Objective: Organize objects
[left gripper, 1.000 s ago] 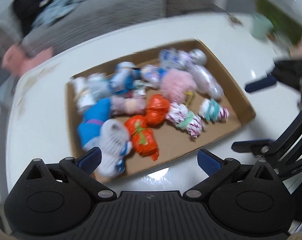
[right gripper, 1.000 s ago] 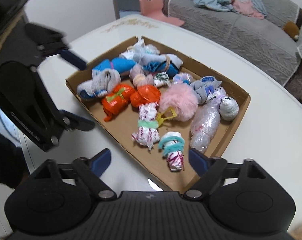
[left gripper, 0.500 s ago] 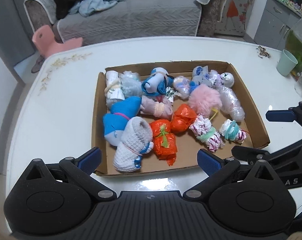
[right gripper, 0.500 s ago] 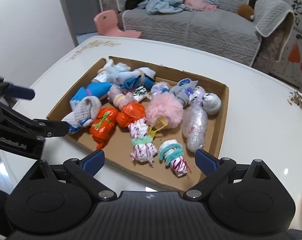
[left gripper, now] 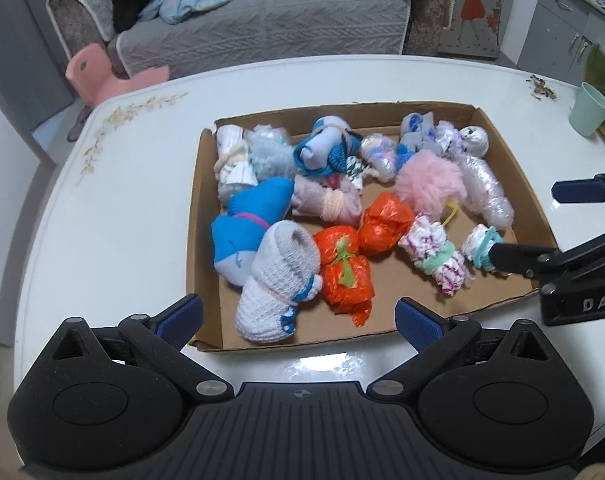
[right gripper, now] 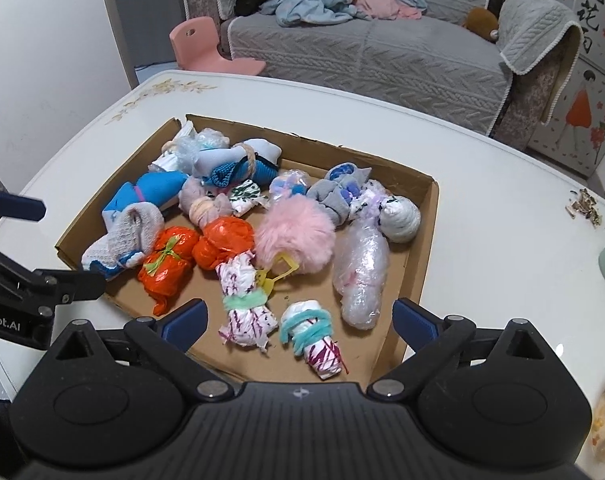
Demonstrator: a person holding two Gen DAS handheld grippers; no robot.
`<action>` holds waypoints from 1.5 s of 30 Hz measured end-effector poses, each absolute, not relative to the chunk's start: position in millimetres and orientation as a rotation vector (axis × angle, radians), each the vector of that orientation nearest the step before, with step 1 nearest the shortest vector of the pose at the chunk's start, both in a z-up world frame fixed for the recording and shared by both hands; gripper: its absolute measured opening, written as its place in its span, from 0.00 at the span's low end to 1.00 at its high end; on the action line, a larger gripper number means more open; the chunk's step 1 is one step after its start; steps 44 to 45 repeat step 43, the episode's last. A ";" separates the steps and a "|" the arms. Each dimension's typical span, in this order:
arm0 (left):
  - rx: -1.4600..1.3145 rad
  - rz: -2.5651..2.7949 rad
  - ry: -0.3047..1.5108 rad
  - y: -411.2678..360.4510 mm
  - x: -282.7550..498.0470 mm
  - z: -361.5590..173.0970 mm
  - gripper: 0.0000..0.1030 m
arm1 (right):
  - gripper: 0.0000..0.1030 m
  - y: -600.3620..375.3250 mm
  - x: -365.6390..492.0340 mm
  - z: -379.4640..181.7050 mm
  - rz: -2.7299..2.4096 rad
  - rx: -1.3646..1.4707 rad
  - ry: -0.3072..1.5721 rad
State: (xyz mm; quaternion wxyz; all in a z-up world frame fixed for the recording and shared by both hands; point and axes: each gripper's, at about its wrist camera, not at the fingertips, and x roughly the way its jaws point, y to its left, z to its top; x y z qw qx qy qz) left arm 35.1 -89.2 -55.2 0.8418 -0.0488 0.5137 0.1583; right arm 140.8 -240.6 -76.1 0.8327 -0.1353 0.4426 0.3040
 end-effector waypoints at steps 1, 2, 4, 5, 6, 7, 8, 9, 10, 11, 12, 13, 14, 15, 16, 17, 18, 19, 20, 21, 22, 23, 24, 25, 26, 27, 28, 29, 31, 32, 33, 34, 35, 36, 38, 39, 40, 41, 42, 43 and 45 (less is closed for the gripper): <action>-0.103 0.339 1.088 -87.9 34.6 -56.2 0.99 | 0.95 -240.1 141.3 -75.8 0.647 -0.287 0.937; -0.114 0.340 1.092 -86.1 34.5 -57.3 0.99 | 0.96 -239.8 141.4 -75.4 0.648 -0.288 0.933; -0.129 0.346 1.097 -83.1 33.8 -58.6 0.99 | 0.96 -239.5 142.0 -75.2 0.654 -0.280 0.936; -0.132 0.347 1.097 -82.3 33.5 -58.8 0.99 | 0.96 -239.6 142.0 -75.0 0.657 -0.275 0.939; -0.130 0.350 1.098 -81.8 33.6 -59.2 0.99 | 0.96 -239.2 142.1 -75.0 0.660 -0.275 0.940; -0.128 0.353 1.101 -81.8 33.6 -59.5 0.99 | 0.96 -238.8 141.6 -74.8 0.661 -0.278 0.939; -0.128 0.351 1.103 -81.7 33.5 -59.8 0.99 | 0.96 -238.6 141.5 -74.7 0.662 -0.279 0.939; -0.128 0.349 1.103 -81.6 33.3 -59.7 0.99 | 0.96 -238.5 141.7 -74.7 0.661 -0.280 0.939; -0.127 0.349 1.103 -81.7 33.0 -59.6 0.99 | 0.96 -238.7 142.0 -74.7 0.659 -0.279 0.940; -0.128 0.350 1.102 -81.7 32.8 -59.5 0.99 | 0.96 -238.5 142.1 -74.7 0.658 -0.277 0.940; -0.132 0.347 1.102 -81.6 32.6 -59.4 0.99 | 0.96 -238.9 142.9 -74.9 0.657 -0.275 0.941; -0.132 0.348 1.102 -81.5 32.9 -59.3 0.99 | 0.96 -238.9 143.0 -74.9 0.656 -0.275 0.941; -0.131 0.350 1.101 -81.7 33.0 -59.2 0.99 | 0.96 -238.8 143.1 -75.3 0.656 -0.277 0.941; -0.133 0.352 1.102 -81.5 33.2 -59.2 0.99 | 0.96 -239.0 143.3 -75.7 0.657 -0.279 0.941; -0.136 0.351 1.103 -81.1 33.5 -59.1 0.99 | 0.96 -238.9 143.5 -76.2 0.657 -0.281 0.943; -0.140 0.351 1.103 -80.9 33.5 -59.0 0.99 | 0.96 -239.0 143.4 -76.6 0.657 -0.284 0.943; -0.142 0.353 1.103 -80.8 33.7 -59.0 0.99 | 0.96 -239.2 143.5 -77.0 0.656 -0.286 0.944; -0.142 0.354 1.103 -80.8 33.8 -58.9 0.99 | 0.96 -239.4 143.6 -77.3 0.656 -0.287 0.946; -0.141 0.352 1.103 -81.0 34.0 -59.0 0.99 | 0.96 -239.6 143.8 -77.5 0.656 -0.288 0.946; -0.139 0.353 1.102 -81.4 34.0 -58.9 0.99 | 0.96 -239.6 143.8 -77.4 0.656 -0.288 0.946; -0.138 0.353 1.101 -81.8 34.0 -58.8 0.99 | 0.96 -239.5 143.7 -77.4 0.657 -0.288 0.945; -0.139 0.350 1.101 -82.0 34.1 -58.7 0.99 | 0.96 -239.7 143.6 -77.2 0.658 -0.288 0.944; -0.138 0.352 1.100 -82.2 34.0 -58.4 0.99 | 0.96 -239.5 143.5 -77.1 0.659 -0.289 0.943; -0.137 0.351 1.099 -82.4 34.1 -58.3 0.99 | 0.96 -239.3 143.7 -77.3 0.660 -0.290 0.943; -0.136 0.349 1.099 -82.5 34.1 -58.2 0.99 | 0.96 -239.1 143.7 -77.6 0.659 -0.291 0.945; -0.136 0.348 1.099 -82.5 34.1 -58.2 0.99 | 0.96 -238.7 143.7 -77.8 0.659 -0.293 0.945; -0.136 0.348 1.100 -82.8 34.0 -58.2 0.99 | 0.96 -238.5 143.5 -77.8 0.658 -0.294 0.944; -0.137 0.347 1.101 -82.9 34.1 -58.4 0.99 | 0.97 -237.9 143.1 -77.6 0.659 -0.295 0.943; -0.145 0.342 1.095 -82.4 33.4 -58.1 0.99 | 0.97 -237.2 142.7 -77.8 0.660 -0.296 0.942; -0.145 0.341 1.087 -82.5 32.8 -57.4 0.99 | 0.97 -237.0 142.7 -78.1 0.661 -0.297 0.944; -0.141 0.344 1.081 -83.1 32.5 -56.5 0.99 | 0.97 -236.8 142.7 -78.4 0.661 -0.298 0.945; -0.136 0.345 1.076 -83.6 32.4 -55.5 0.99 | 0.97 -236.4 142.6 -78.6 0.662 -0.299 0.945; -0.132 0.345 1.072 -84.0 32.4 -54.7 0.99 | 0.97 -236.3 142.5 -78.6 0.662 -0.300 0.945; -0.129 0.347 1.068 -84.2 32.5 -53.9 0.99 | 0.97 -236.2 142.3 -78.3 0.663 -0.301 0.943; -0.129 0.356 1.058 -83.3 32.7 -52.0 0.99 | 0.97 -236.0 142.2 -78.0 0.666 -0.298 0.942; -0.129 0.357 1.055 -82.6 32.8 -51.3 0.99 | 0.97 -235.8 142.0 -78.1 0.667 -0.299 0.942; -0.127 0.362 1.052 -82.3 32.9 -50.9 0.99 | 0.97 -235.7 142.0 -78.3 0.668 -0.301 0.943; -0.128 0.369 1.052 -81.6 33.0 -50.6 0.99 | 0.97 -235.8 142.0 -78.2 0.668 -0.302 0.942; -0.137 0.365 1.056 -80.1 33.2 -51.2 0.99 | 0.97 -235.7 142.2 -77.9 0.667 -0.302 0.942; -0.146 0.362 1.061 -78.6 33.5 -51.9 0.99 | 0.97 -236.0 142.4 -77.7 0.667 -0.301 0.941; -0.146 0.362 1.061 -78.6 33.5 -51.9 0.99 | 0.97 -236.0 142.4 -77.7 0.667 -0.301 0.941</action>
